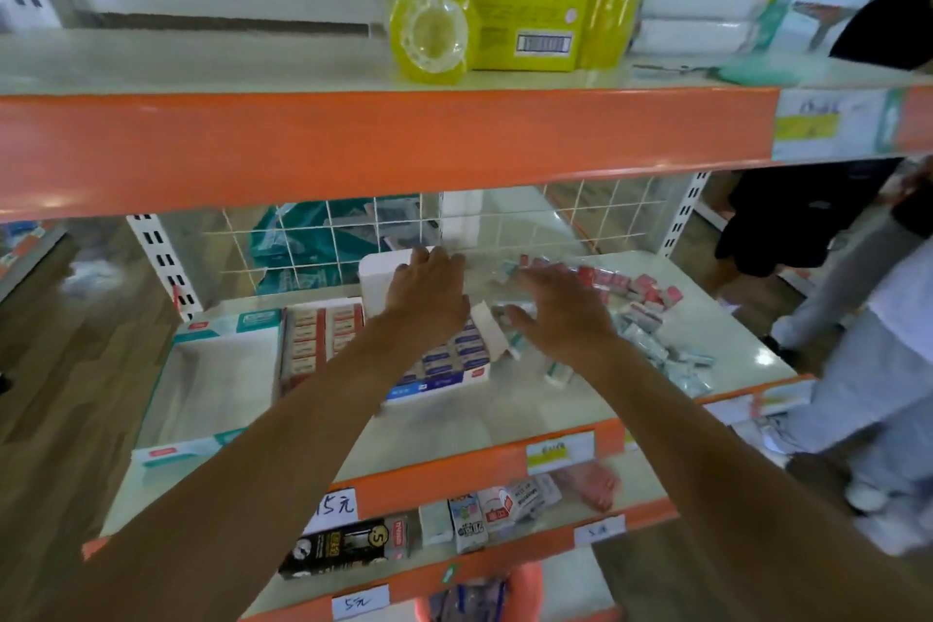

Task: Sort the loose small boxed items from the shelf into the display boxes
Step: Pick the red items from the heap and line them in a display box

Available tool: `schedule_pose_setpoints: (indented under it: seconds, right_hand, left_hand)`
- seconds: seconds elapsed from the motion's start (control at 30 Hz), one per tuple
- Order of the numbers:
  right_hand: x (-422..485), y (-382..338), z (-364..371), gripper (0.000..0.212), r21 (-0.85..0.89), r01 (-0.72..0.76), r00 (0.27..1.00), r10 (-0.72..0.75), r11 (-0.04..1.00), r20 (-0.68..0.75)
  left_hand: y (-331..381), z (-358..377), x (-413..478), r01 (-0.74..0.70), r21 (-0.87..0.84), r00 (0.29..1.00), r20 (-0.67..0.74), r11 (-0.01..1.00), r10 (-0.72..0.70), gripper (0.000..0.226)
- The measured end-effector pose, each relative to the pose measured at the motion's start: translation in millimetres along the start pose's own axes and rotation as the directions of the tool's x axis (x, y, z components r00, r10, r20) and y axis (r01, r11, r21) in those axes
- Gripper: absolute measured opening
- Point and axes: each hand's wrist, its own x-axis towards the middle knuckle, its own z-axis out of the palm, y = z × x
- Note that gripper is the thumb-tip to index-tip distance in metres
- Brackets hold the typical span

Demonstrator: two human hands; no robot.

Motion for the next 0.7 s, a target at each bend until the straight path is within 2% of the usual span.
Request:
schedule_pose_setpoints:
  seconds: [0.23, 0.43, 0.7]
  right_hand:
    - [-19.6, 73.0, -5.7, 0.056, -0.084, -0.185, 0.979, 0.191, 0.979, 0.07]
    - [-33.2, 125.1, -10.6, 0.053, -0.059, -0.227, 0.973, 0.229, 0.972, 0.035]
    - [-36.5, 178.1, -8.5, 0.046, 0.029, -0.296, 0.951, 0.292, 0.955, 0.104]
  left_hand:
    - [67.2, 9.8, 31.9, -0.122, 0.005, 0.992, 0.012, 0.993, 0.122, 0.039]
    - [117.3, 20.6, 52.1, -0.166, -0.002, 0.986, 0.024, 0.986, 0.166, 0.033]
    - [168.3, 48.4, 77.1, -0.207, 0.051, 0.977, 0.06, 0.977, 0.203, 0.037]
